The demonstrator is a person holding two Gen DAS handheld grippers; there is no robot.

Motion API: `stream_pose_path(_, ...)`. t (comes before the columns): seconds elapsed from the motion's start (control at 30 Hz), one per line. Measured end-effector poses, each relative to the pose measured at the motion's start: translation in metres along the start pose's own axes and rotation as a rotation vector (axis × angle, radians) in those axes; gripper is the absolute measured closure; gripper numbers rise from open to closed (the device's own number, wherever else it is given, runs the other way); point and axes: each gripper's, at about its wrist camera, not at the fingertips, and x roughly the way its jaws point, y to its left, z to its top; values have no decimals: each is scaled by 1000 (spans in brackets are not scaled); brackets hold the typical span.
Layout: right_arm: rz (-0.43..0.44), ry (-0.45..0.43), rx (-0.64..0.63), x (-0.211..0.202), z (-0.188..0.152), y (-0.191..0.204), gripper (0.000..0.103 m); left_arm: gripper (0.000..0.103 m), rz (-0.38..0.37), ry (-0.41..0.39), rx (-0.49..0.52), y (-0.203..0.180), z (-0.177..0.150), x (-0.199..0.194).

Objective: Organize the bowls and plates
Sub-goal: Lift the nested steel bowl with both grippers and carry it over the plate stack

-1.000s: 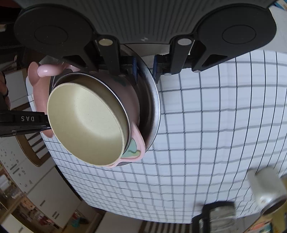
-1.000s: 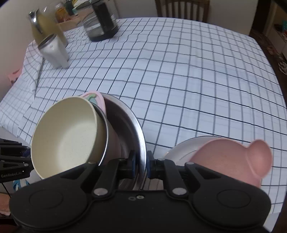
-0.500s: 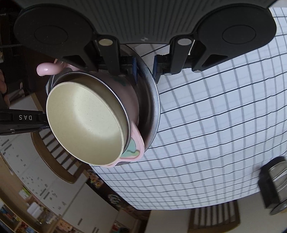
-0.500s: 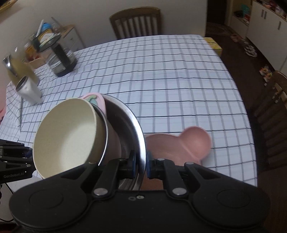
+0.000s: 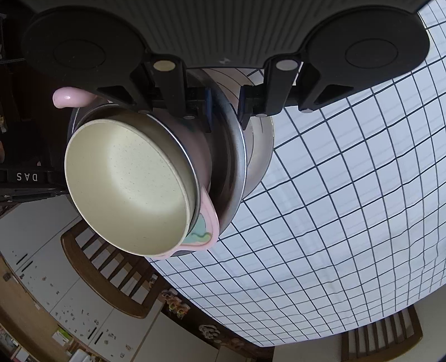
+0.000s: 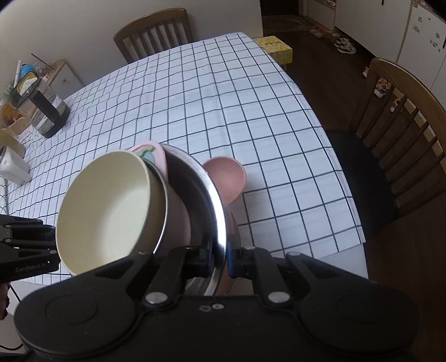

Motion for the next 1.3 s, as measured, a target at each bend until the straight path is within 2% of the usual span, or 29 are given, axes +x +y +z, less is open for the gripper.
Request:
stream_pose_path(0.73, -24, 56, 57, 31, -12, -5, 91, 86, 10, 62, 45, 12, 5, 33)
stream_pose_path(1.0, -59, 21, 48, 27, -13, -2, 91, 85, 5, 49, 70, 13, 4, 32)
stream_pose_path(1.13, -63, 14, 55, 28, -15, -1, 86, 85, -12, 45, 64, 18, 3, 31)
stream_pose_path(1.3, -75, -9, 82, 20, -18, 0, 82, 85, 3, 14, 98, 16, 1, 19)
